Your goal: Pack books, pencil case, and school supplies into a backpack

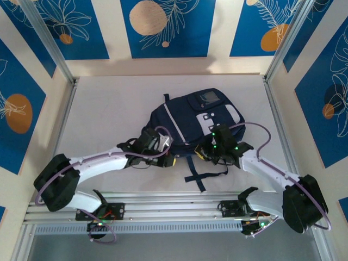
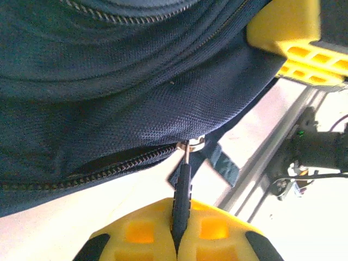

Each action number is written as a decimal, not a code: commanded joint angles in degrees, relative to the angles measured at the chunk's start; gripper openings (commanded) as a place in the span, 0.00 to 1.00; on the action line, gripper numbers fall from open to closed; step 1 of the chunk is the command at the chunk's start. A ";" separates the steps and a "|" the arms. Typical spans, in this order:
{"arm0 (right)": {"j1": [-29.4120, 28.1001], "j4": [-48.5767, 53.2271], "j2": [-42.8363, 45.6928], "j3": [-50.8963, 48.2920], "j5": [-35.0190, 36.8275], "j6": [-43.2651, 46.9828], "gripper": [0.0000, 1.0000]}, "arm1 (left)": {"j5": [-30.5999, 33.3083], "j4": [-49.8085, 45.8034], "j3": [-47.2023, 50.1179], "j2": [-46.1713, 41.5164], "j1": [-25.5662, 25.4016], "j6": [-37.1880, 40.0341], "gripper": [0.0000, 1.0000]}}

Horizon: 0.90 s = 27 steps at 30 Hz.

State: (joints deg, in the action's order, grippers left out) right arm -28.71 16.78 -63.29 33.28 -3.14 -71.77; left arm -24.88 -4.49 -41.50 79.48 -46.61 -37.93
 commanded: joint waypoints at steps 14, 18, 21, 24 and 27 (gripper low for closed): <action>3.04 -1.47 5.46 -8.27 13.76 -7.09 0.00 | 9.28 35.68 16.80 -0.31 2.07 -37.65 0.00; 3.39 1.85 7.00 -9.02 18.28 -8.85 0.00 | 15.75 32.18 20.29 -6.72 2.48 -41.42 0.00; 3.57 1.95 8.15 -9.98 19.77 -10.26 0.00 | 19.63 27.53 21.94 -11.47 3.25 -42.64 0.00; 3.87 2.45 8.62 -10.01 20.81 -10.28 0.00 | 20.12 24.72 22.33 -13.69 5.04 -42.37 0.00; 5.24 2.41 9.27 -10.34 20.61 -9.57 0.00 | 18.71 24.29 22.38 -13.83 7.02 -41.83 0.00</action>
State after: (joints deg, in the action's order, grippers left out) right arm -25.43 15.53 -55.20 23.86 9.67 -79.05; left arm -8.40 22.76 -19.73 66.43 -41.17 -79.07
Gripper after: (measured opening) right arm 0.130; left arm 0.037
